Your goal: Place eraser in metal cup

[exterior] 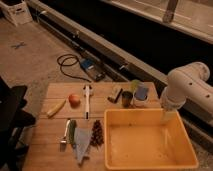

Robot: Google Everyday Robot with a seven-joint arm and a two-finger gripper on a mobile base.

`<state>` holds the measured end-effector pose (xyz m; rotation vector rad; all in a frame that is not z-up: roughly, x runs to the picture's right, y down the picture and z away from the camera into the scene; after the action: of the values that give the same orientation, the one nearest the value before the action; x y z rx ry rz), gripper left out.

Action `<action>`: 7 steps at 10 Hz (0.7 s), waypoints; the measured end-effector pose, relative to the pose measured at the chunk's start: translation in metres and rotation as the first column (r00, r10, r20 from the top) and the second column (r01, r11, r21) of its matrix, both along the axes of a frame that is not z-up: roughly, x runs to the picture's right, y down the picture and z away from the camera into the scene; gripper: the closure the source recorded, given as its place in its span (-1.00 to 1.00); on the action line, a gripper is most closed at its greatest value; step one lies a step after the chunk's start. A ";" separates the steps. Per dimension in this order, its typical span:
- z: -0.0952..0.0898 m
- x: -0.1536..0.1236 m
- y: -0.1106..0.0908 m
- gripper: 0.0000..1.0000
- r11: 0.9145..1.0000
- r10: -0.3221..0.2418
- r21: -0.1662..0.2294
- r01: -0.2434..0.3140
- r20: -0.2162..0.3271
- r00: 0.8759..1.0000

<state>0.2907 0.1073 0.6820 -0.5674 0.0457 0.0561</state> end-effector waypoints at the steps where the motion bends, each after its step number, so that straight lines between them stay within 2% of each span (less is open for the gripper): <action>1: 0.000 0.000 0.000 -0.30 1.000 0.000 0.000 0.000 0.000 1.000; 3: 0.000 -0.002 -0.003 -0.30 1.000 -0.007 0.013 0.007 0.000 1.000; 5: 0.001 -0.007 -0.015 -0.30 0.999 -0.009 0.038 0.009 0.004 1.000; 7: 0.000 -0.006 -0.015 -0.30 0.999 -0.005 0.037 0.005 0.002 1.000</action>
<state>0.2848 0.0926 0.6819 -0.5300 0.0436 0.0515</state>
